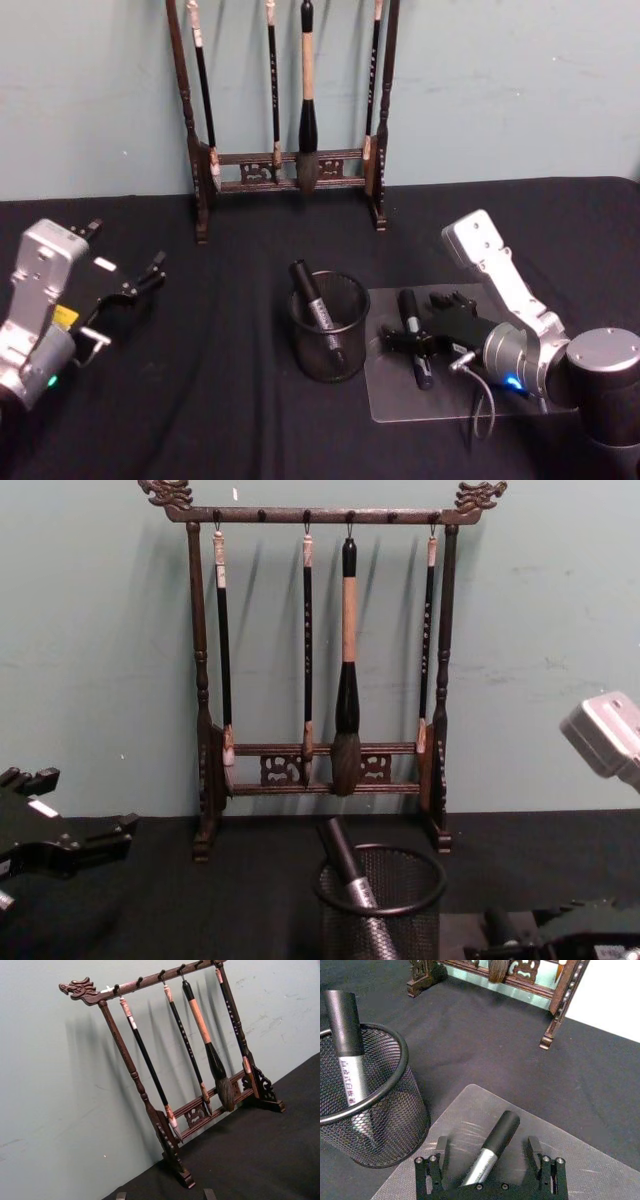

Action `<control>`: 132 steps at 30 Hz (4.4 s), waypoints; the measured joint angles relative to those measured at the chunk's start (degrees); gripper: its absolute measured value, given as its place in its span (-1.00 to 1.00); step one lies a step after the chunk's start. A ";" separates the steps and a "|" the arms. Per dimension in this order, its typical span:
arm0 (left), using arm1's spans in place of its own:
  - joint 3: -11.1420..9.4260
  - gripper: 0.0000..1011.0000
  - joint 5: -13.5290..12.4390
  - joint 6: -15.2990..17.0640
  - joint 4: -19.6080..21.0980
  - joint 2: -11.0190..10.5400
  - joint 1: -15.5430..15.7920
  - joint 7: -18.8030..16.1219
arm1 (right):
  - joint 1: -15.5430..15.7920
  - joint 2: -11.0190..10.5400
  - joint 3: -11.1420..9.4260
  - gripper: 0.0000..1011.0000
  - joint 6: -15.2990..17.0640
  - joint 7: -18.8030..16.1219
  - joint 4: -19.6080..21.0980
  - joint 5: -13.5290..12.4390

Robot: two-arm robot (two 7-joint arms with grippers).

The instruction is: Pick up the water-based marker from the table and place it into the pen holder.

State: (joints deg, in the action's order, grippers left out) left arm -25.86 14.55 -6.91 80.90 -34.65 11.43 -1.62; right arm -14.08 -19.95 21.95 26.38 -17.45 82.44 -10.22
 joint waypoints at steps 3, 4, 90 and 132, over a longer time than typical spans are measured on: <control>0.00 0.98 0.00 0.00 0.00 0.00 0.00 0.00 | 0.15 0.26 -0.29 0.98 0.08 -0.29 -0.09 0.27; 0.00 0.98 0.00 0.00 0.00 0.00 0.00 0.00 | 0.27 0.36 -0.44 0.98 0.15 -0.42 -0.09 0.38; 0.00 0.98 0.00 0.00 0.00 0.00 0.00 0.00 | 3.83 0.95 -7.10 -0.62 -12.35 -4.71 4.57 -6.36; 0.00 0.98 0.00 0.00 0.00 0.00 0.00 0.00 | -6.81 7.88 2.28 -0.62 -29.15 -11.65 -9.45 -18.49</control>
State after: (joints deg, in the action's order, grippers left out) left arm -25.86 14.55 -6.91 80.90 -34.65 11.43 -1.62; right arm -20.89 -12.07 24.24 -2.77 -29.11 73.00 -28.70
